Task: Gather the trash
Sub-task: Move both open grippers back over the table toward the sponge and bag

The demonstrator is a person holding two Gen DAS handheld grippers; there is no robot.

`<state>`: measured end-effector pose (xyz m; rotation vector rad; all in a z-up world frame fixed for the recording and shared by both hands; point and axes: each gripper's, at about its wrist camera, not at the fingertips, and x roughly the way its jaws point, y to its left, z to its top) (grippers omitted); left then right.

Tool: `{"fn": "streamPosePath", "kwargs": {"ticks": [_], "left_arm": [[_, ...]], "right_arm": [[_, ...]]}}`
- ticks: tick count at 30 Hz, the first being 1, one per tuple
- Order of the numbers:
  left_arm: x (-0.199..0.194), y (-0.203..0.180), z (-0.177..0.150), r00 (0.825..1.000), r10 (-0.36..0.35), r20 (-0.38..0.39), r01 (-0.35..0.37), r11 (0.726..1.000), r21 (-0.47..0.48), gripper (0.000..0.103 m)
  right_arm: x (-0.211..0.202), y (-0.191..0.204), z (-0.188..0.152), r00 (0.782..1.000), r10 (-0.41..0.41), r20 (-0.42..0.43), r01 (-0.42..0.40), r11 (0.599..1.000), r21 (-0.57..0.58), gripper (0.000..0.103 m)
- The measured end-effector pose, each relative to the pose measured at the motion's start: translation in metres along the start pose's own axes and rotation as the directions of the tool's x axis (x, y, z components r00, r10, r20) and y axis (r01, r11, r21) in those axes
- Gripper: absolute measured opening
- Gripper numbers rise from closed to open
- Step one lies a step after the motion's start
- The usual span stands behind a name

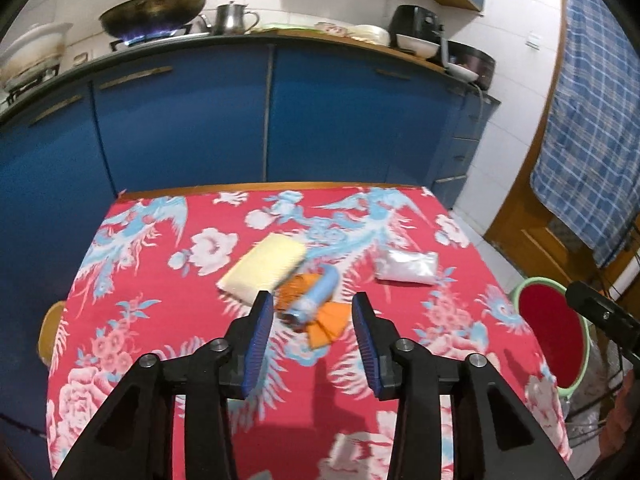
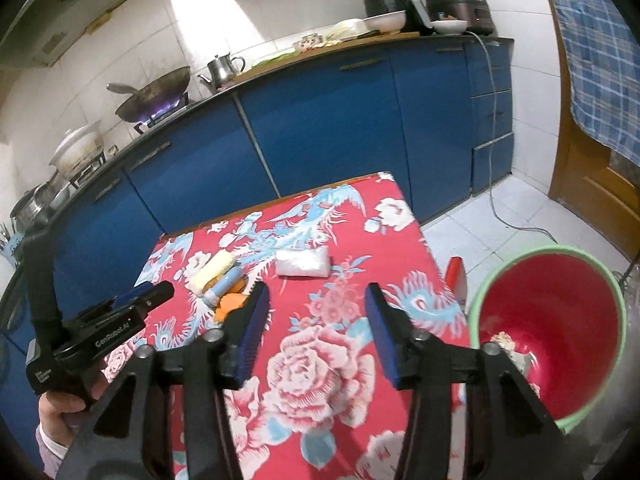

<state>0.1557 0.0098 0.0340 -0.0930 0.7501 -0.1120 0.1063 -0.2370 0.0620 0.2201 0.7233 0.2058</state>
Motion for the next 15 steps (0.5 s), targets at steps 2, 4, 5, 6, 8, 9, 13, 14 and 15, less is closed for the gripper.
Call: {"fn": "streamPosePath", "kwargs": {"ticks": [2, 4, 5, 6, 8, 9, 13, 14, 15], "left_arm": [[0.006, 0.003, 0.0, 1.0, 0.006, -0.01, -0.006, 1.0, 0.001, 0.044], [0.013, 0.004, -0.001, 1.0, 0.004, -0.02, -0.004, 1.0, -0.002, 0.044], [0.017, 0.004, -0.001, 1.0, 0.0, -0.026, 0.0, 1.0, -0.004, 0.044], [0.021, 0.004, -0.002, 0.999, -0.004, -0.031, 0.003, 1.0, -0.005, 0.044], [0.031, 0.002, -0.003, 0.999, -0.01, -0.043, 0.01, 1.0, 0.0, 0.044], [0.035, 0.002, -0.003, 0.999, -0.01, -0.049, 0.01, 1.0, 0.004, 0.044], [0.052, -0.003, -0.005, 0.997, -0.013, -0.07, 0.016, 0.999, 0.034, 0.044], [0.056, -0.006, -0.006, 0.998, -0.012, -0.068, 0.016, 0.998, 0.055, 0.044], [0.06, -0.009, -0.006, 0.998, -0.004, -0.068, 0.009, 0.996, 0.083, 0.044]], "right_arm": [[0.009, 0.005, 0.003, 1.0, 0.004, -0.008, -0.004, 1.0, -0.009, 0.059], [0.018, 0.009, 0.006, 1.0, 0.002, -0.018, -0.003, 1.0, -0.017, 0.06], [0.024, 0.011, 0.007, 1.0, 0.0, -0.024, -0.001, 1.0, -0.02, 0.061], [0.029, 0.013, 0.008, 1.0, -0.001, -0.031, 0.001, 1.0, -0.024, 0.061], [0.039, 0.014, 0.009, 0.999, -0.004, -0.044, 0.003, 1.0, -0.026, 0.061], [0.044, 0.015, 0.01, 0.999, -0.006, -0.051, 0.004, 1.0, -0.027, 0.061], [0.061, 0.015, 0.012, 0.997, -0.008, -0.075, 0.006, 1.0, -0.022, 0.061], [0.064, 0.015, 0.012, 0.997, -0.009, -0.08, 0.007, 1.0, -0.021, 0.061], [0.069, 0.015, 0.012, 0.996, -0.011, -0.088, 0.009, 1.0, -0.02, 0.062]]}}
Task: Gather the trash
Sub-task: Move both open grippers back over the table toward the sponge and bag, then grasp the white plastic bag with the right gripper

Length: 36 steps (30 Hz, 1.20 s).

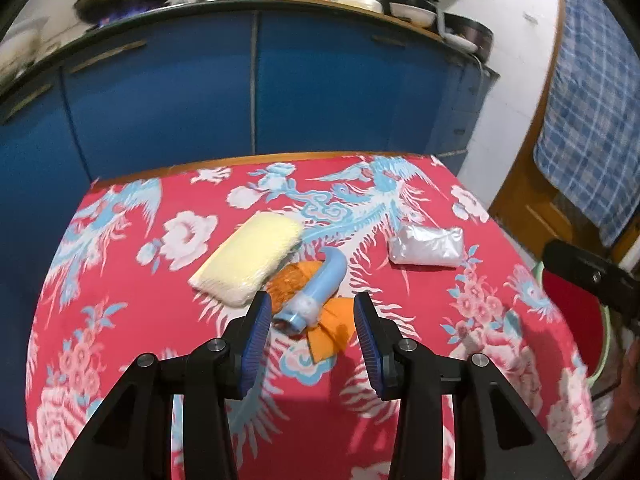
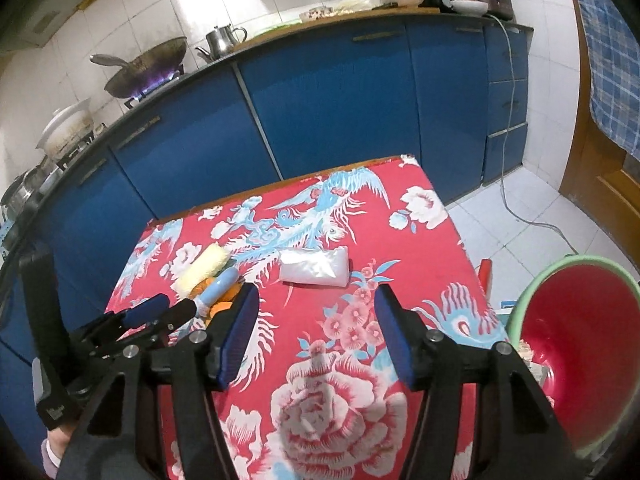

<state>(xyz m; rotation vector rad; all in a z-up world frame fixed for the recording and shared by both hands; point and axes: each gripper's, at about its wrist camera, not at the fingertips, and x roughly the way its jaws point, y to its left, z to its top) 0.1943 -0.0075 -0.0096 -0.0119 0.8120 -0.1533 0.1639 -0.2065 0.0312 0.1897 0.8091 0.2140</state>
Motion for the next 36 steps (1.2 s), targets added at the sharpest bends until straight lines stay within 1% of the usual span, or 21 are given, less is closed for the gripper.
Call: {"fn": "streamPosePath", "kwargs": {"ticks": [5, 8, 9, 10, 11, 12, 13, 14, 16, 17, 19, 20, 21, 22, 23, 28, 30, 33, 36], "left_arm": [[0.012, -0.014, -0.001, 0.999, 0.032, 0.007, -0.033, 0.994, 0.106, 0.044], [0.018, -0.016, -0.001, 0.999, 0.049, 0.006, -0.049, 0.99, 0.132, 0.044], [0.019, -0.016, -0.002, 0.998, 0.055, 0.009, -0.056, 0.989, 0.136, 0.042], [0.02, -0.015, -0.002, 0.998, 0.06, 0.011, -0.061, 0.988, 0.139, 0.038], [0.022, -0.014, -0.003, 0.998, 0.067, 0.011, -0.067, 0.987, 0.143, 0.026], [0.023, -0.012, -0.004, 0.998, 0.069, 0.011, -0.07, 0.988, 0.139, 0.019], [0.023, -0.01, -0.004, 0.998, 0.065, 0.012, -0.066, 0.989, 0.131, 0.019], [0.022, -0.006, -0.004, 0.999, 0.046, 0.014, -0.047, 0.993, 0.111, 0.017], [0.018, 0.0, -0.004, 1.0, 0.016, 0.021, -0.017, 0.997, 0.079, 0.01], [0.015, 0.004, -0.004, 1.0, -0.007, 0.026, 0.006, 0.998, 0.057, 0.003], [0.01, 0.011, -0.003, 0.998, -0.054, 0.031, 0.054, 0.998, 0.009, 0.003], [0.006, 0.017, -0.002, 0.995, -0.096, 0.036, 0.097, 0.995, -0.033, 0.003], [0.003, 0.022, -0.002, 0.992, -0.12, 0.041, 0.122, 0.991, -0.059, 0.003], [0.0, 0.026, -0.001, 0.989, -0.137, 0.047, 0.141, 0.987, -0.079, 0.003], [-0.003, 0.028, -0.001, 0.989, -0.14, 0.054, 0.144, 0.986, -0.089, 0.003], [-0.006, 0.031, -0.002, 0.991, -0.121, 0.055, 0.126, 0.988, -0.084, 0.003], [-0.005, 0.032, -0.002, 0.993, -0.101, 0.053, 0.105, 0.991, -0.081, 0.003], [-0.004, 0.038, -0.001, 0.996, -0.076, 0.049, 0.08, 0.993, -0.088, 0.004], [-0.002, 0.047, 0.004, 0.997, -0.063, 0.043, 0.067, 0.992, -0.108, 0.004]], "right_arm": [[0.021, -0.003, 0.003, 1.0, -0.005, -0.028, 0.005, 1.0, 0.008, 0.062], [0.032, -0.005, 0.003, 0.999, -0.01, -0.05, 0.011, 1.0, 0.018, 0.062], [0.037, -0.006, 0.003, 0.998, -0.01, -0.058, 0.011, 1.0, 0.022, 0.062], [0.04, -0.006, 0.004, 0.998, -0.012, -0.064, 0.013, 1.0, 0.024, 0.062], [0.044, -0.006, 0.004, 0.997, -0.014, -0.07, 0.016, 1.0, 0.024, 0.062], [0.048, -0.006, 0.004, 0.997, -0.016, -0.078, 0.018, 1.0, 0.024, 0.062], [0.05, -0.006, 0.004, 0.996, -0.017, -0.082, 0.019, 1.0, 0.025, 0.062], [0.053, -0.006, 0.003, 0.996, -0.018, -0.087, 0.021, 0.999, 0.026, 0.062], [0.06, -0.006, 0.003, 0.995, -0.019, -0.098, 0.022, 0.999, 0.026, 0.062], [0.062, -0.005, 0.003, 0.995, -0.02, -0.101, 0.023, 0.999, 0.026, 0.062], [0.068, -0.004, 0.003, 0.994, -0.021, -0.109, 0.024, 0.999, 0.024, 0.062], [0.069, -0.004, 0.003, 0.994, -0.022, -0.111, 0.024, 0.999, 0.024, 0.063], [0.072, -0.003, 0.003, 0.993, -0.022, -0.113, 0.025, 0.999, 0.024, 0.064], [0.074, -0.002, 0.003, 0.993, -0.022, -0.115, 0.025, 0.999, 0.025, 0.064], [0.076, -0.001, 0.003, 0.993, -0.021, -0.117, 0.024, 0.999, 0.024, 0.064], [0.089, 0.005, 0.005, 0.991, -0.026, -0.129, 0.028, 0.999, 0.018, 0.065], [0.093, 0.007, 0.006, 0.991, -0.029, -0.127, 0.031, 0.999, 0.019, 0.07], [0.1, 0.012, 0.008, 0.991, -0.036, -0.126, 0.038, 0.999, 0.016, 0.075], [0.109, 0.017, 0.01, 0.99, -0.062, -0.124, 0.063, 0.998, 0.001, 0.078]]}}
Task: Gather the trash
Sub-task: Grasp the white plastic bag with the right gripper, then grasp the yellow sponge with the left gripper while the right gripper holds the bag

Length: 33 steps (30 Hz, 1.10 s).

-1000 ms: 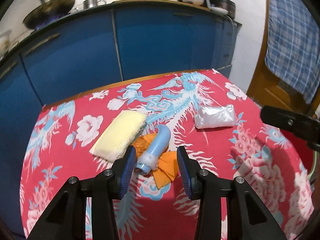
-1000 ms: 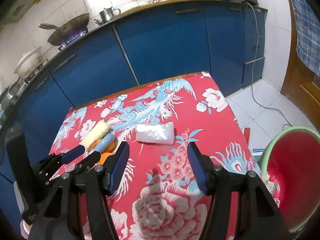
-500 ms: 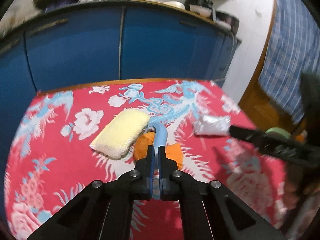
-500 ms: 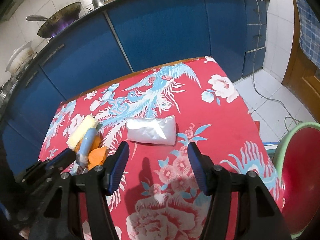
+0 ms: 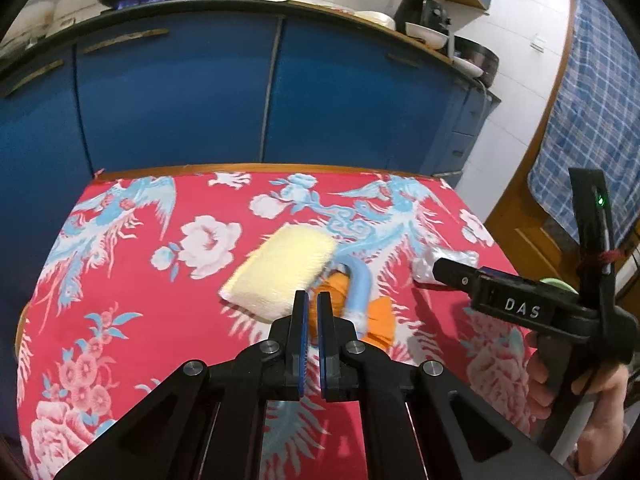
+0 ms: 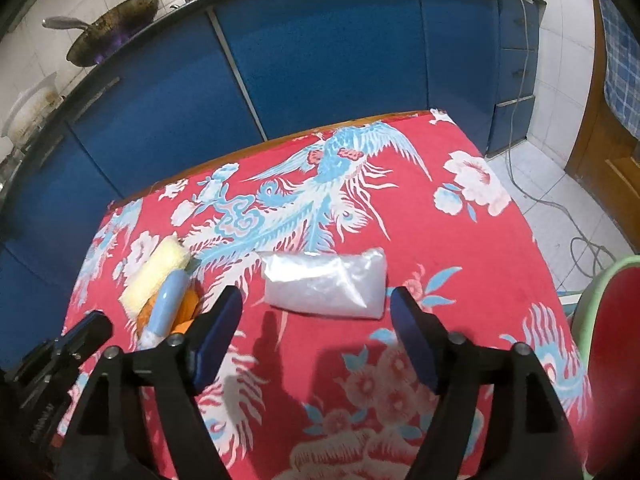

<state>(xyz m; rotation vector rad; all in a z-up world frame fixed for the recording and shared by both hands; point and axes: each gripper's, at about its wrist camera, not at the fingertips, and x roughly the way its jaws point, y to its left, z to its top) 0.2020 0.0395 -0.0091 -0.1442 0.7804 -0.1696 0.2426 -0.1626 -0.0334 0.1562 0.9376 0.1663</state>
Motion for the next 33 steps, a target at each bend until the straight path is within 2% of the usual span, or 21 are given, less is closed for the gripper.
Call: {"fn": "streamPosePath", "kwargs": {"ticks": [2, 4, 6, 8, 12, 14, 20, 24, 33], "left_arm": [[0.003, 0.005, 0.004, 1.0, 0.014, -0.009, -0.014, 1.0, -0.001, 0.006], [0.007, 0.01, 0.007, 0.999, 0.027, -0.025, -0.027, 1.0, 0.001, 0.014], [0.013, 0.015, 0.011, 0.998, 0.044, -0.046, -0.044, 0.999, -0.001, 0.036], [0.018, 0.019, 0.014, 0.997, 0.063, -0.05, -0.063, 0.998, 0.0, 0.042], [0.028, 0.023, 0.017, 0.994, 0.075, -0.074, -0.074, 0.997, 0.01, 0.047], [0.035, 0.024, 0.018, 0.994, 0.062, -0.092, -0.061, 0.998, 0.007, 0.05], [0.051, 0.026, 0.02, 0.991, 0.036, -0.129, -0.039, 0.999, -0.019, 0.054], [0.058, 0.021, 0.024, 0.99, 0.059, -0.127, -0.058, 0.998, 0.005, 0.058], [0.078, 0.007, 0.027, 0.987, 0.104, -0.122, -0.095, 0.993, 0.074, 0.058]], "right_arm": [[0.005, 0.002, 0.002, 1.0, -0.022, -0.001, 0.022, 1.0, -0.009, 0.079], [0.011, 0.005, 0.005, 0.999, -0.051, 0.0, 0.051, 0.999, -0.018, 0.08], [0.018, 0.005, 0.008, 0.997, -0.08, -0.004, 0.08, 0.996, -0.028, 0.08], [0.025, 0.004, 0.009, 0.995, -0.1, -0.018, 0.099, 0.995, -0.028, 0.08], [0.028, 0.002, 0.011, 0.994, -0.109, -0.005, 0.109, 0.993, -0.041, 0.079], [0.026, 0.002, 0.011, 0.994, -0.114, -0.002, 0.113, 0.993, -0.044, 0.07], [0.018, -0.003, 0.008, 0.996, -0.087, -0.019, 0.086, 0.996, -0.028, 0.068], [0.006, -0.012, 0.003, 0.999, -0.019, -0.035, 0.02, 1.0, 0.013, 0.068], [-0.041, -0.018, -0.01, 0.999, 0.029, 0.031, -0.029, 1.0, 0.0, 0.068]]}}
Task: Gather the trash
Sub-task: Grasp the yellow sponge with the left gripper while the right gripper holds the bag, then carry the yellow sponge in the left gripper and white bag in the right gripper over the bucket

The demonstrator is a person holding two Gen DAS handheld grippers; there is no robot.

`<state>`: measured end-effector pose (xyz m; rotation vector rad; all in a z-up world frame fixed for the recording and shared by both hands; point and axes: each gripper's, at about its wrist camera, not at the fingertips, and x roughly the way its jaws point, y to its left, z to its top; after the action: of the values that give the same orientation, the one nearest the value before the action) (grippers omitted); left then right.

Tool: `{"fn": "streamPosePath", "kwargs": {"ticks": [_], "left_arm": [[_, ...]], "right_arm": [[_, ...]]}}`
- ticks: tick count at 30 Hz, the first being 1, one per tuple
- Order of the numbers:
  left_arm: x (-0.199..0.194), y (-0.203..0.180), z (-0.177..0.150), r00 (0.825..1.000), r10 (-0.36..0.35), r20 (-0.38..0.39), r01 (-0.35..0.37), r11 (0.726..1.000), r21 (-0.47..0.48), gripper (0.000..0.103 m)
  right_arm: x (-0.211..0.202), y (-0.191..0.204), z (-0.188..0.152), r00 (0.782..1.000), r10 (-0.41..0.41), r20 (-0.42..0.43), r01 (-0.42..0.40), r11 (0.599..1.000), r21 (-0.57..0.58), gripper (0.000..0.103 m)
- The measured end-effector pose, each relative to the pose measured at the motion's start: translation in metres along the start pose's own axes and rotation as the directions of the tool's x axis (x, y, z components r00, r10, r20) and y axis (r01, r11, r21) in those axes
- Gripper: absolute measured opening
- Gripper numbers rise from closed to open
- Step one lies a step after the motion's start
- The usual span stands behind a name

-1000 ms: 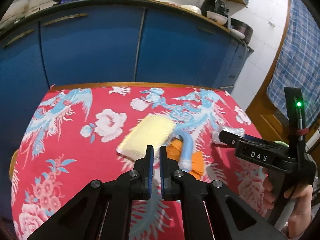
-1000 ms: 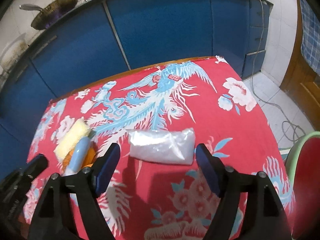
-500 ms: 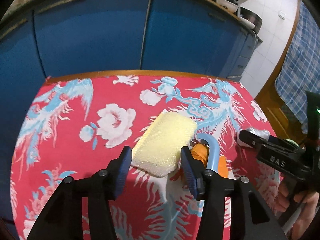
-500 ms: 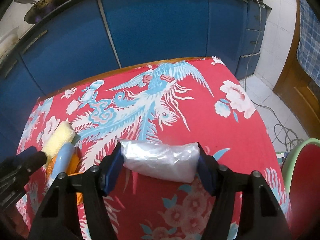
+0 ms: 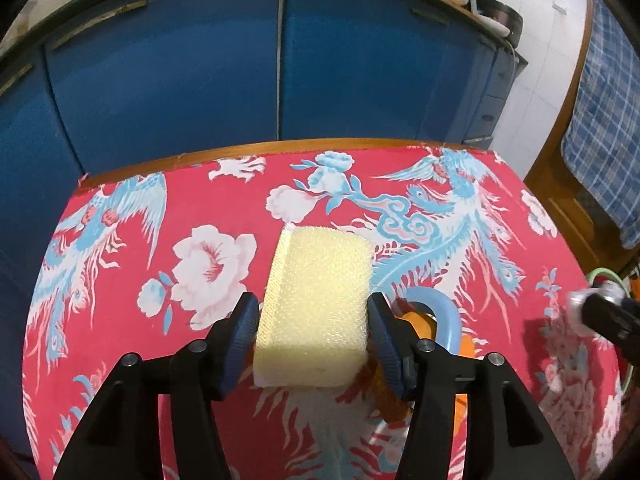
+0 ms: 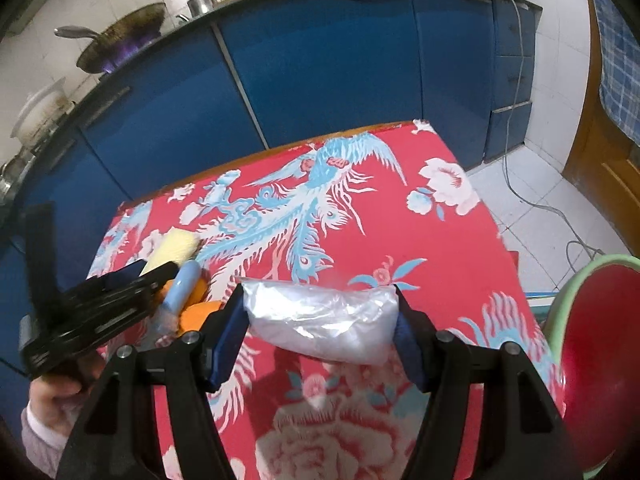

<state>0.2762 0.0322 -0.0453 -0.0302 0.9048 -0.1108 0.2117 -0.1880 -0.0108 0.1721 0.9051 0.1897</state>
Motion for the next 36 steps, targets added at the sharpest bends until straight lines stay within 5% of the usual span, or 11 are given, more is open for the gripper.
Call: {"fn": "streamPosePath", "kwargs": {"ticks": [9, 24, 36], "left_arm": [[0.001, -0.004, -0.003, 1.0, -0.01, 0.017, 0.01, 1.0, -0.007, 0.043], [-0.068, -0.011, -0.018, 0.993, -0.032, 0.111, 0.038, 0.998, -0.045, 0.042], [-0.117, -0.047, -0.036, 0.981, -0.123, 0.151, 0.125, 0.992, -0.008, 0.043]], "right_arm": [[-0.029, -0.014, -0.014, 0.999, 0.035, 0.025, -0.036, 0.999, 0.033, 0.068], [-0.067, -0.032, -0.037, 0.996, 0.043, 0.075, -0.048, 0.997, 0.066, 0.068], [-0.107, -0.051, -0.055, 0.992, 0.013, 0.124, -0.026, 0.995, 0.101, 0.068]]}}
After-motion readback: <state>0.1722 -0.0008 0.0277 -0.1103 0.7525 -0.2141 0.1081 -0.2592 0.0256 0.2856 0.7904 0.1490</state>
